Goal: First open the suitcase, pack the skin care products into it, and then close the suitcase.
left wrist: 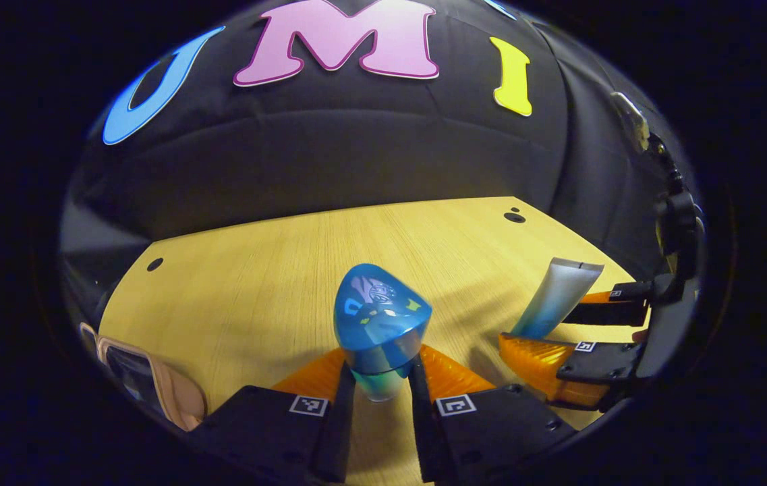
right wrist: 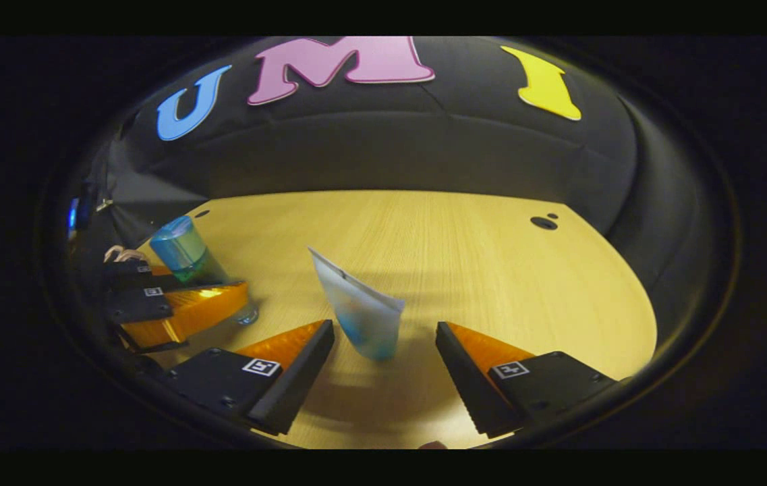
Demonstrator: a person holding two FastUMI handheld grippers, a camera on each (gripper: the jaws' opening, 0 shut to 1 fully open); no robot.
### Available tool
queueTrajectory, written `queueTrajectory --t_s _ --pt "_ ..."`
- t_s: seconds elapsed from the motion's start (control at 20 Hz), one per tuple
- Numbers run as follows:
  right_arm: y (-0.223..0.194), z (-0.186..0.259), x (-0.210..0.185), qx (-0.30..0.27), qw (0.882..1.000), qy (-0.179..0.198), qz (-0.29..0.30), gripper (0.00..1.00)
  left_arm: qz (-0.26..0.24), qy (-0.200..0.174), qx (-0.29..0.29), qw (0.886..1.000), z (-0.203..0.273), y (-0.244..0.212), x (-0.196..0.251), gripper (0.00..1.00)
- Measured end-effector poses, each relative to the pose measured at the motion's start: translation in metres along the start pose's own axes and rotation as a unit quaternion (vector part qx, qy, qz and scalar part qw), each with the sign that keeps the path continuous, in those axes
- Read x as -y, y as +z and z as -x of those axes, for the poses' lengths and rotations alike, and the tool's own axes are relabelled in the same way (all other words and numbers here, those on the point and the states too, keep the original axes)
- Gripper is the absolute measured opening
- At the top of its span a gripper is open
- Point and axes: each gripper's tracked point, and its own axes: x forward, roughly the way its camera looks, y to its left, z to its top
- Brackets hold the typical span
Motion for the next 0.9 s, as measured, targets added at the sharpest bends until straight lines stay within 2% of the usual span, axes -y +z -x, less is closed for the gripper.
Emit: queueTrajectory --t_s 0.05,0.1,0.15,0.2,0.25,0.35,0.4,0.45,0.55,0.65,0.8,0.9 --pt "-0.003 -0.007 0.000 -0.007 1.000 0.000 -0.010 0.84 0.004 -0.003 -0.004 1.000 -0.001 0.000 0.001 0.43" --pt "0.002 -0.002 0.009 -0.006 1.000 -0.023 -0.013 0.64 0.007 -0.006 -0.008 1.000 0.001 -0.001 0.000 0.43" --pt "0.002 -0.010 0.013 0.000 0.999 -0.028 -0.022 0.45 0.012 -0.006 -0.014 1.000 0.003 -0.001 -0.003 0.43" --pt "-0.001 -0.012 0.014 -0.006 0.999 -0.021 -0.034 0.39 0.018 -0.002 -0.016 1.000 0.007 0.000 -0.006 0.43" --pt "-0.001 -0.009 0.015 -0.010 0.999 -0.020 -0.045 0.41 0.024 0.000 -0.019 1.000 0.011 0.002 -0.011 0.43" --pt "-0.002 -0.001 0.016 -0.021 0.998 -0.025 -0.045 0.36 0.036 0.002 -0.025 0.999 0.026 0.007 -0.020 0.43" --pt "-0.003 0.007 0.016 -0.022 0.999 -0.022 -0.045 0.41 0.038 0.001 -0.028 0.999 0.035 0.012 -0.026 0.43" --pt "0.000 0.015 0.015 -0.019 0.999 -0.019 -0.041 0.41 0.033 -0.001 -0.029 0.999 0.047 0.016 -0.033 0.45" --pt "0.007 0.035 0.011 -0.009 0.999 -0.009 -0.036 0.41 0.011 0.000 -0.030 0.999 0.076 0.029 -0.058 0.43" --pt "0.013 0.055 0.000 -0.002 0.999 0.009 -0.037 0.41 0.007 0.013 -0.041 0.999 0.108 0.041 -0.093 0.42" --pt "0.015 0.081 -0.015 0.001 0.999 0.024 -0.034 0.41 0.058 0.028 -0.081 0.995 0.159 0.047 -0.142 0.42" --pt "0.018 0.093 -0.033 0.003 0.999 0.038 -0.035 0.41 0.083 0.056 -0.135 0.986 0.192 0.028 -0.182 0.43"
